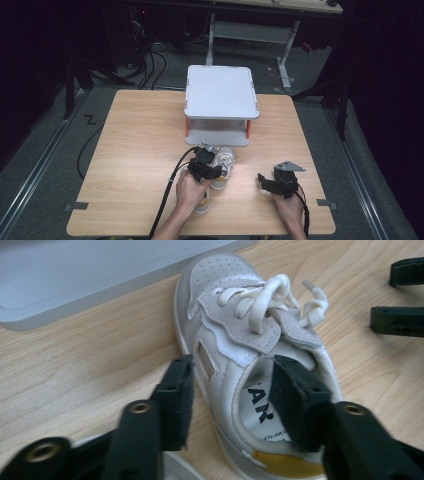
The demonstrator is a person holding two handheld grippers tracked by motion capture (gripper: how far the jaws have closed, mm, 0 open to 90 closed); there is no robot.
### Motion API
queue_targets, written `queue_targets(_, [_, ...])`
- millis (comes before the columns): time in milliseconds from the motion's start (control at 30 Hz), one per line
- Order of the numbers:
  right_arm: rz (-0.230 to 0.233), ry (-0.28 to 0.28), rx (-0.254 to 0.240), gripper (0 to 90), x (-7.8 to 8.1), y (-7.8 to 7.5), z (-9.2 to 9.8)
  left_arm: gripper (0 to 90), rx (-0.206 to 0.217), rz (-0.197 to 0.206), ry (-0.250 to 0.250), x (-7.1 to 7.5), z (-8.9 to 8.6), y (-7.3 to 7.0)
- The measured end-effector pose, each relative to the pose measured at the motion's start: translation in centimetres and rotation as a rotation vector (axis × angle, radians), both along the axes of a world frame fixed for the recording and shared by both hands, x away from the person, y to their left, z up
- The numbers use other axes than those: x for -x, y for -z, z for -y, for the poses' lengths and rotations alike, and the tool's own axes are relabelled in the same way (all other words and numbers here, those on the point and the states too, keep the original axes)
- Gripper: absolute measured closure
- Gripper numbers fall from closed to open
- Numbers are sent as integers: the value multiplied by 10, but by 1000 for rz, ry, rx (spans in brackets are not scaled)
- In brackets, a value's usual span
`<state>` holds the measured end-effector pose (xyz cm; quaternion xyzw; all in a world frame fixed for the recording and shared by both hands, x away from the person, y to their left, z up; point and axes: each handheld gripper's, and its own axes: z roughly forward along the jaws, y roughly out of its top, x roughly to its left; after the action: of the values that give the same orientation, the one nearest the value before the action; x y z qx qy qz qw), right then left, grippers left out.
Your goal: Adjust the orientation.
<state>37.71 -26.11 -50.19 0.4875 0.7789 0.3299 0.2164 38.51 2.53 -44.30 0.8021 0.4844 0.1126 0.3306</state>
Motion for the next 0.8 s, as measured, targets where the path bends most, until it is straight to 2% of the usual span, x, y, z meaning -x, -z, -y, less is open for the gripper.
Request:
queue_targets(67, [0,0,0,284,0,0,0,447,13,3,4,0,-1,0])
queue_targets(100, [0,0,0,284,0,0,0,429,38,16,13,1,-2,-1])
queue_targets(133, [0,0,0,284,0,0,0,415,38,16,13,1,-2,-1])
queue_targets(167, [0,0,0,284,0,0,0,402,71,43,17,3,-6,-5])
queue_targets(233, [0,0,0,285,0,0,0,386,103,66,22,4,-9,-8])
queue_targets(267, [0,0,0,285,0,0,0,378,103,66,22,4,-9,-8])
queue_targets(300, [0,0,0,286,0,0,0,371,134,93,30,6,-14,-12])
queue_targets(333, [0,0,0,289,0,0,0,366,134,93,30,6,-14,-12])
queue_targets(367, [0,-1,-1,305,0,0,0,361,157,131,27,7,-22,-17])
queue_targets(433, [9,-1,-3,373,1,0,0,353,168,177,12,10,-33,-20])
queue_targets(467, [9,-1,-3,373,1,0,0,353,168,177,12,10,-33,-20])
queue_targets(500, [10,0,-9,391,1,0,1,355,173,205,-20,12,-46,-22])
queue_targets(567, [10,0,-7,392,1,0,1,355,193,231,-48,15,-61,-23])
queue_targets(600, [10,0,-7,392,1,0,1,356,193,231,-48,15,-61,-23])
queue_targets(633, [11,1,-7,393,1,0,1,355,202,242,-75,16,-74,-23])
queue_targets(667, [11,1,-7,393,1,0,1,353,202,242,-75,16,-74,-23])
queue_targets(700, [13,5,-6,424,1,-1,1,353,197,248,-106,18,-91,-19])
queue_targets(800, [13,6,0,529,2,-2,2,351,191,233,-152,22,-111,-10])
